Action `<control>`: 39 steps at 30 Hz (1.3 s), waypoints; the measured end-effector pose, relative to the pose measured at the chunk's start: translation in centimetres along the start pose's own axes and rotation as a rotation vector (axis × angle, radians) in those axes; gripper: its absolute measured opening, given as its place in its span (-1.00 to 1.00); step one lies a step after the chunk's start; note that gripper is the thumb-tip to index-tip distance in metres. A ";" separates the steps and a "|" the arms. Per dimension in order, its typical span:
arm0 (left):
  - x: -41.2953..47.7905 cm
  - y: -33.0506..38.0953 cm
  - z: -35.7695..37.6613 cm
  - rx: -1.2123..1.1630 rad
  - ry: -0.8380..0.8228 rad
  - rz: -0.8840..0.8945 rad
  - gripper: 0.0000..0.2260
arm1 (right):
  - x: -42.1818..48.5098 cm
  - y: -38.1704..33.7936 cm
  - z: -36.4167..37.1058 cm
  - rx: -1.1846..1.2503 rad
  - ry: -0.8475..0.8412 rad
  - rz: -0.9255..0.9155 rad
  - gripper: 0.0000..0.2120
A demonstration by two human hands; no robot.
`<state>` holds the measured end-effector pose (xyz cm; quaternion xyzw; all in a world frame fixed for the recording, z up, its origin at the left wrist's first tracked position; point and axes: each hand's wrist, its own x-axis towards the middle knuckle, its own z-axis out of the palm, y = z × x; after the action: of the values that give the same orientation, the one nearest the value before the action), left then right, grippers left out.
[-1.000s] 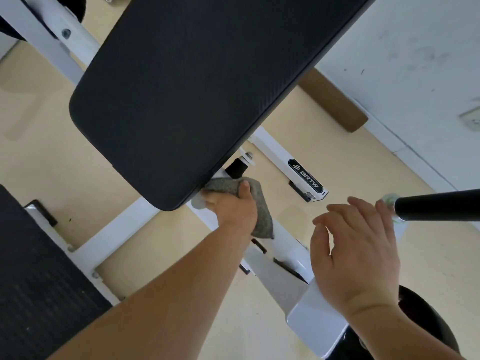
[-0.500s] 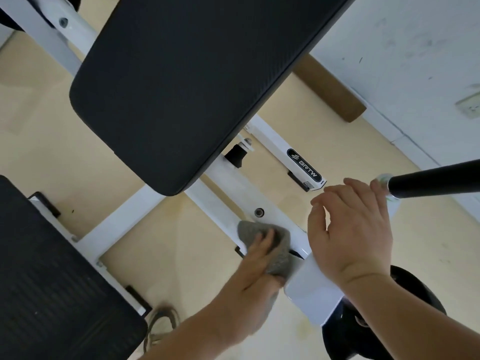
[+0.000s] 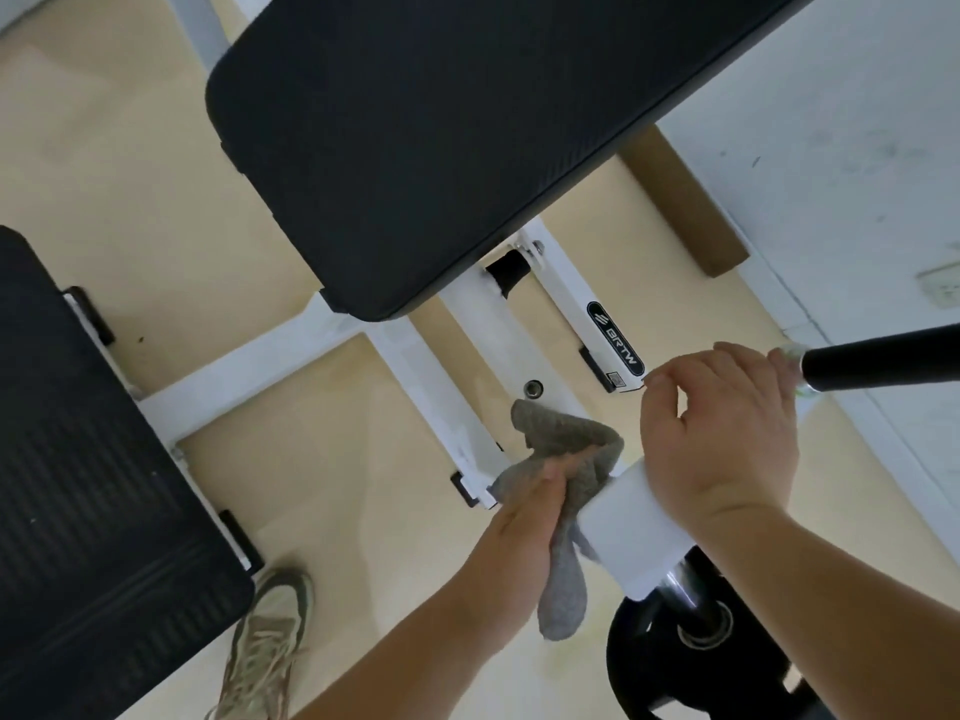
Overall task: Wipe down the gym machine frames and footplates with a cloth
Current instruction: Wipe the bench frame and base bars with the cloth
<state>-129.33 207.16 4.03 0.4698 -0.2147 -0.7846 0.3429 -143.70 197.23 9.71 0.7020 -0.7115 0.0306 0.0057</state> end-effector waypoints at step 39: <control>4.0 -3.4 -1.5 0.110 0.150 0.002 -0.56 | 0.2 0.1 -0.1 0.023 -0.021 -0.014 -0.62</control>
<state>-130.44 206.44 -1.27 0.5450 -0.2317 -0.7340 0.3326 -143.81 197.08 9.81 0.7073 -0.7061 0.0314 -0.0096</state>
